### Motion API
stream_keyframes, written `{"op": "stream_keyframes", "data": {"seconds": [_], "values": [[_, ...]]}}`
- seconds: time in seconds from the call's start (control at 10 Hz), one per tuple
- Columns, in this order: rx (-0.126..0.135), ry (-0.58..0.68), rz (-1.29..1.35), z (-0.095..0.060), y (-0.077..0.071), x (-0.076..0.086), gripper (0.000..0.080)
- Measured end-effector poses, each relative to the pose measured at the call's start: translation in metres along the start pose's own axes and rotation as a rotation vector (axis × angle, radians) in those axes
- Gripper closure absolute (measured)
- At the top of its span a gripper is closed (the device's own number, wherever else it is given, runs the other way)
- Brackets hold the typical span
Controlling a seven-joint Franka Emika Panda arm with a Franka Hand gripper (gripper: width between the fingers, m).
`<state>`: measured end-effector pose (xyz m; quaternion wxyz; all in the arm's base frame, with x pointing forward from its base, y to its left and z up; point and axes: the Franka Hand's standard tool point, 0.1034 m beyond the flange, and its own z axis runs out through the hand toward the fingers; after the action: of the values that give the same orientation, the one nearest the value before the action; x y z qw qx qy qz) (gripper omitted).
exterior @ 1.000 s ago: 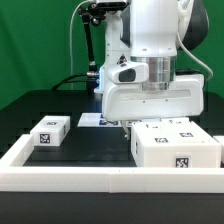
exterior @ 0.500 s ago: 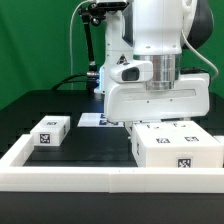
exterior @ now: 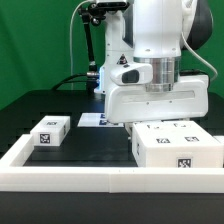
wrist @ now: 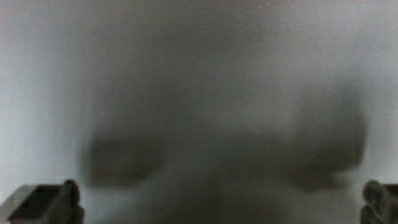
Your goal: Assemble cabinet
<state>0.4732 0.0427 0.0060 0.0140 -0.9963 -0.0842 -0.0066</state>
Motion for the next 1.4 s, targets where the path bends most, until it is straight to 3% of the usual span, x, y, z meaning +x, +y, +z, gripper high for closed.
{"op": "stream_keyframes", "data": {"seconds": [0.5, 0.7, 0.8, 0.9, 1.0, 1.4], "values": [[-0.001, 0.012, -0.004, 0.0, -0.001, 0.002, 0.0003], [0.003, 0.016, 0.033, 0.0, 0.0, 0.004, 0.0234], [0.002, 0.023, 0.034, -0.001, 0.001, 0.007, 0.0438], [0.001, 0.031, 0.031, -0.001, 0.001, 0.008, 0.0438], [0.002, 0.031, 0.029, -0.001, 0.001, 0.008, 0.0583], [0.002, 0.031, 0.027, -0.001, 0.001, 0.008, 0.0592]]}}
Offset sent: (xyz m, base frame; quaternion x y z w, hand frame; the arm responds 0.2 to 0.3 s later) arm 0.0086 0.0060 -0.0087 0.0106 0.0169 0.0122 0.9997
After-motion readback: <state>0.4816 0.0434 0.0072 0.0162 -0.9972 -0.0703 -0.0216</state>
